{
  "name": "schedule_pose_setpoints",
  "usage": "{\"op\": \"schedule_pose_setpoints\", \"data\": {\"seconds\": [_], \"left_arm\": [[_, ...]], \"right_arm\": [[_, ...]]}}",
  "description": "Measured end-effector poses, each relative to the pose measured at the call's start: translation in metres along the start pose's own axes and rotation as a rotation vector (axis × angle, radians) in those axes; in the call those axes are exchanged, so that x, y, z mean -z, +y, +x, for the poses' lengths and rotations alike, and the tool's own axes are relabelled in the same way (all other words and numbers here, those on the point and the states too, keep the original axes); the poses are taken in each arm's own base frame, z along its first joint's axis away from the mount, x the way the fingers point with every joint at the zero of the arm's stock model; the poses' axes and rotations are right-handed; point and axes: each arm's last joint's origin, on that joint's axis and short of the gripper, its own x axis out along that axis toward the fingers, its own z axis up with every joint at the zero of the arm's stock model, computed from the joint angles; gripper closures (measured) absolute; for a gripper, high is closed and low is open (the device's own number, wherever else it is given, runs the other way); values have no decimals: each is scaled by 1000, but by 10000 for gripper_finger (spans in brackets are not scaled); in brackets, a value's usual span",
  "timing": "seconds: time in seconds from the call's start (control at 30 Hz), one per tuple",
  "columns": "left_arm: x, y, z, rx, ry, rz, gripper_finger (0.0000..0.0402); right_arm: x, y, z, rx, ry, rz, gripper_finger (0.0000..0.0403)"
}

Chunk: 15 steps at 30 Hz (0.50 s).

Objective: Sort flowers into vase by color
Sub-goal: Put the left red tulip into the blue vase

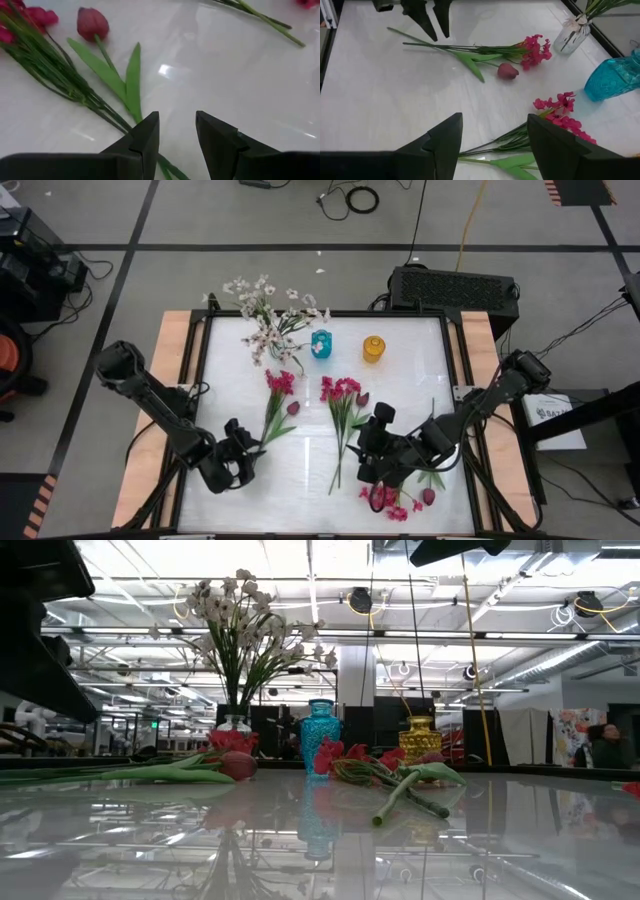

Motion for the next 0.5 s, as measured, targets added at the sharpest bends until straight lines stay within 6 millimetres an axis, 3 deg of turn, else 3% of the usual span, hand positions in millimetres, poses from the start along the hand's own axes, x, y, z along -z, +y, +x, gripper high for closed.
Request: {"op": "schedule_pose_setpoints", "data": {"seconds": [0.5], "left_arm": [[3,1,35,-97,-24,123,268]], "right_arm": [[0,0,0,-4,3,-16,188]]}}
